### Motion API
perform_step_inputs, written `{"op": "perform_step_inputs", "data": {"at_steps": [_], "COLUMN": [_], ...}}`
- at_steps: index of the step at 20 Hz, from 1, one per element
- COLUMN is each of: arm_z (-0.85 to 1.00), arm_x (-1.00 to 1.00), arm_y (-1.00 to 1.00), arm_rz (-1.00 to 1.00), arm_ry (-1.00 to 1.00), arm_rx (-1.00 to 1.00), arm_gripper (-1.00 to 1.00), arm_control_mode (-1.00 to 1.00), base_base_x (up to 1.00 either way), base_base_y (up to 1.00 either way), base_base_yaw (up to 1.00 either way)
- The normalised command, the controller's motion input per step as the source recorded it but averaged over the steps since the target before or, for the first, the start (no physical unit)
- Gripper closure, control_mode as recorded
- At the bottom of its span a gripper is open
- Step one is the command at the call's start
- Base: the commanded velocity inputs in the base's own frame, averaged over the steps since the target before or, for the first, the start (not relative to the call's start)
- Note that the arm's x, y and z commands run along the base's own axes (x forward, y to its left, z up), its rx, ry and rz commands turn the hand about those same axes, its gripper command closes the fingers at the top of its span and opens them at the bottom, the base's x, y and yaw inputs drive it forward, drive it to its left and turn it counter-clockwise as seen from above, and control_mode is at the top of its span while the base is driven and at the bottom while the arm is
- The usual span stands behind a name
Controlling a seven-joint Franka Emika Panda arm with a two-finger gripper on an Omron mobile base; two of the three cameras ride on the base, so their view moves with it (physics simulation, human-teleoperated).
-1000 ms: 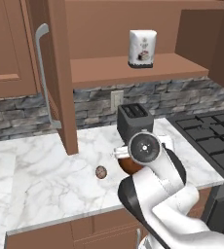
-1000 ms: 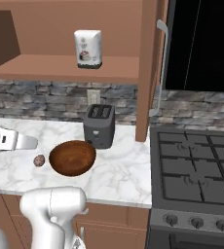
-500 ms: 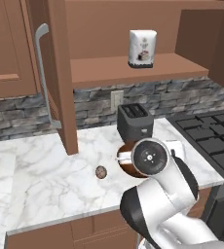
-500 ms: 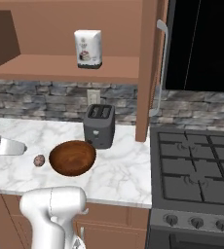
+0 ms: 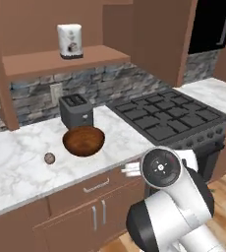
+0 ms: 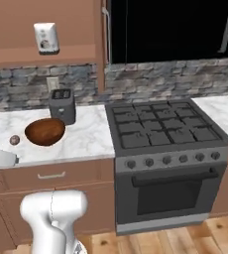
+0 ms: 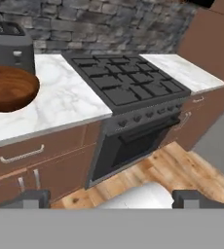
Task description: Pick the egg and butter from the fridge and place them by the bowl for mixing.
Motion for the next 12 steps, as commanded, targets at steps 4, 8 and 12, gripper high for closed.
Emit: {"op": "perform_step_inputs", "data": {"at_steps": [4, 8, 12], "arm_z": [0.00, 0.00, 0.00], "arm_x": [0.00, 0.00, 0.00], "arm_y": [0.00, 0.00, 0.00], "arm_rz": [0.00, 0.00, 0.00], "arm_ry": [0.00, 0.00, 0.00], "arm_rx": [0.00, 0.00, 0.00], "arm_gripper": [-1.00, -1.00, -1.00], "arm_control_mode": [1.00, 1.00, 1.00], "base_base_x": [-0.19, -0.01, 0.00], "base_base_y": [-0.21, -0.01, 0.00], "base_base_yaw": [-0.91, -1.00, -1.00]}}
